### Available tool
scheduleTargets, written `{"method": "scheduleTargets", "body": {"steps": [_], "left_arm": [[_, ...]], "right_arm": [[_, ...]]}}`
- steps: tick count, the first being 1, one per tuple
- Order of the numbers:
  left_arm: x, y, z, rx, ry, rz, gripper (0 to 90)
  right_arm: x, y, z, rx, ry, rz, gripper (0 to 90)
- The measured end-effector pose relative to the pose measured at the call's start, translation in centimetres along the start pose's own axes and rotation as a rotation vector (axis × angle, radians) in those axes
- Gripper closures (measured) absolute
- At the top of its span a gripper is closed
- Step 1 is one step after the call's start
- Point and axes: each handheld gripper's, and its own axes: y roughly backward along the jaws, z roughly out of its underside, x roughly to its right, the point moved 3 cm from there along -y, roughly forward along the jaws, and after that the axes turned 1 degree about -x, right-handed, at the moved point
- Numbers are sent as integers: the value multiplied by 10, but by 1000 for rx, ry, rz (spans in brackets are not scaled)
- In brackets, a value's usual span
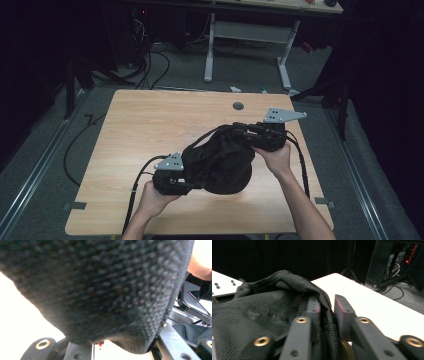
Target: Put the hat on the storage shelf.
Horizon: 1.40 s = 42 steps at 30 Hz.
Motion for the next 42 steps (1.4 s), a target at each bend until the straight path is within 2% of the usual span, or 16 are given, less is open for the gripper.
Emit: {"method": "scheduleTargets", "body": {"steps": [1,8,15,19,23,25,30,32,33,34,38,42], "left_arm": [[0,0,0,0,0,0,685],[2,9,-7,48,6,-20,692],[2,13,-14,76,1,-57,691],[-2,17,-19,107,19,-90,689],[-3,17,-19,109,24,-107,689],[-4,18,-21,122,34,-106,689],[-4,21,-23,134,31,-116,688],[-3,23,-25,141,35,-122,688],[-3,23,-25,141,36,-123,687],[-3,24,-26,139,36,-125,687],[-4,24,-29,145,34,-143,687],[-4,24,-32,163,37,-180,686]], "right_arm": [[0,0,0,0,0,0,701],[7,7,1,-4,-43,34,515],[10,19,4,-15,-51,61,453],[12,24,13,-21,-63,84,448],[16,26,21,-40,-84,100,437],[15,27,27,-51,-79,121,435],[17,28,38,-85,-108,152,433],[17,28,40,-78,-113,157,436],[17,28,43,-84,-120,160,435],[16,25,51,-115,-123,172,435],[15,21,65,-140,-140,182,435],[15,18,88,-185,-159,208,437]]}}
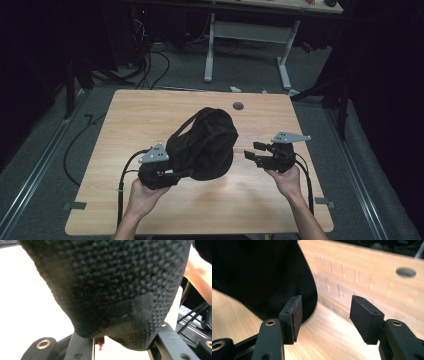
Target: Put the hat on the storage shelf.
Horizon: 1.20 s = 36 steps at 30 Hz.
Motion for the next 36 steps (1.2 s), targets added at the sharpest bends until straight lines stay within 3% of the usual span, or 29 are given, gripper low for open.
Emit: {"method": "scheduleTargets", "body": {"steps": [6,9,10,14,15,26,36], "left_arm": [[-2,1,-7,28,28,-21,685],[-2,1,-11,36,46,-22,684],[-2,1,-15,31,78,-20,685],[-2,-1,-17,39,65,-51,685],[-3,-2,-19,52,79,-58,685],[-2,-7,-36,94,84,-123,684],[-10,-12,-54,137,128,-183,682]], "right_arm": [[6,-8,25,-48,-19,48,434],[13,-14,50,-79,-58,90,424],[15,-15,56,-82,-63,104,417],[19,-19,70,-90,-80,149,408],[21,-20,77,-97,-82,173,408],[26,-30,96,-114,-79,279,409],[28,-37,101,-127,-74,325,411]]}}
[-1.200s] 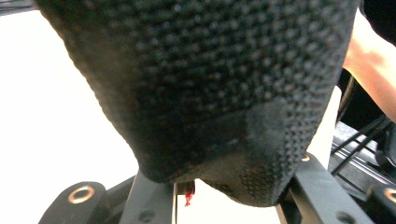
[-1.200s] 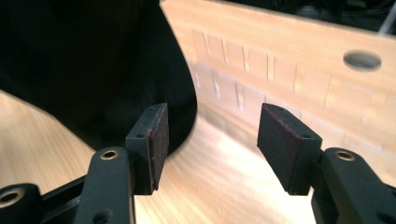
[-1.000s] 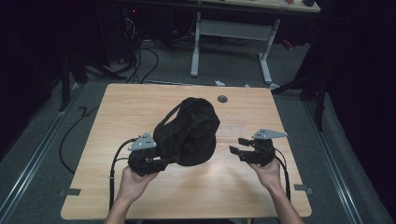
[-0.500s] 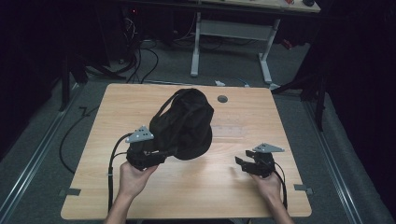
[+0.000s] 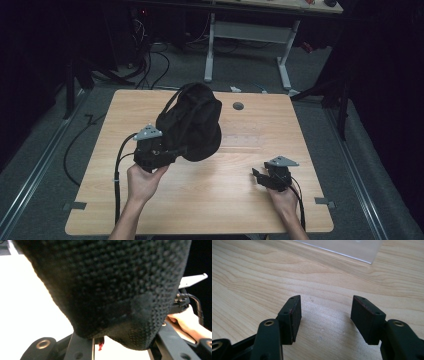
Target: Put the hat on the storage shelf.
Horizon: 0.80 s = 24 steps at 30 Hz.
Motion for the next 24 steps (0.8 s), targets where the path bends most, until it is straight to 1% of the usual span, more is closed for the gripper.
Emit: {"method": "scheduleTargets", "body": {"steps": [1,2,3,6,8,9,10,12,14,17,18,19,21,22,23,24], "left_arm": [[-2,-2,-3,7,8,-10,682],[-2,-2,-3,7,8,-10,682],[-3,-3,-4,8,9,-15,681],[-6,-7,-8,15,14,-33,681],[-7,-8,-10,14,14,-35,681],[-8,-9,-11,15,14,-39,681],[-9,-11,-14,20,10,-51,681],[-9,-12,-15,24,6,-56,681],[-9,-16,-21,37,11,-67,681],[-10,-18,-25,40,13,-76,680],[-11,-21,-29,47,8,-94,679],[-11,-21,-29,47,8,-94,679],[-12,-24,-34,59,8,-122,679],[-12,-24,-34,59,8,-122,678],[-13,-26,-36,65,10,-135,678],[-13,-26,-36,65,10,-135,678]], "right_arm": [[0,-1,0,-12,8,1,401],[0,-1,0,-12,8,1,401],[0,-3,0,-29,7,2,390],[-1,-3,0,-29,16,5,389],[-1,-3,0,-29,16,5,387],[-1,-3,0,-29,16,5,387],[-1,-3,0,-30,13,5,386],[-1,-2,0,-31,16,4,384],[-2,-2,0,-32,16,4,383],[-2,-2,0,-32,15,3,382],[-2,-2,0,-32,17,4,382],[-2,-2,0,-32,17,4,382],[-2,-2,0,-32,17,4,381],[-2,-2,0,-32,17,4,381],[-2,-2,0,-32,17,4,380],[-2,-2,0,-32,17,4,380]]}}
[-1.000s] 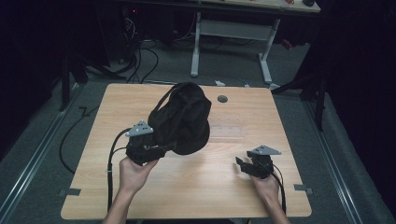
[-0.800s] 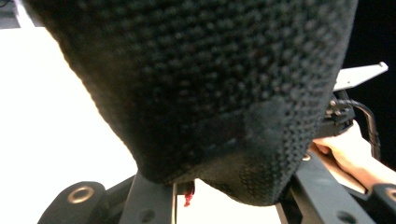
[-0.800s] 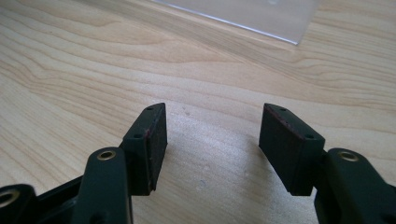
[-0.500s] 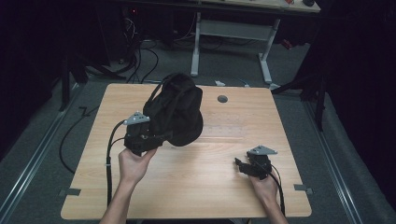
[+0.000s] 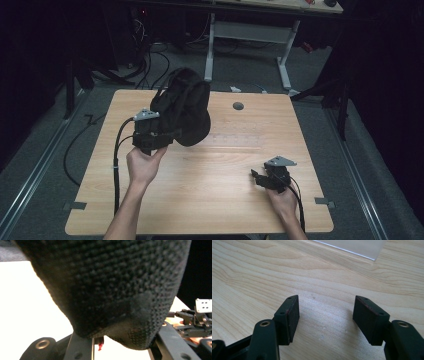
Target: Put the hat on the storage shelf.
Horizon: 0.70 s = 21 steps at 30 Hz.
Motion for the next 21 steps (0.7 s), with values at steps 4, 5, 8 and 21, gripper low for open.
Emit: {"method": "scheduleTargets", "body": {"steps": [4,5,8,21], "left_arm": [[-3,-5,-3,12,-4,-40,678],[-3,-6,-3,17,0,-48,678],[-4,-9,-5,25,-11,-76,678],[-4,-20,-6,30,-59,-157,678]], "right_arm": [[0,0,0,0,2,0,379],[0,0,0,0,2,0,378],[0,0,0,0,2,0,378],[0,0,0,0,3,0,378]]}}
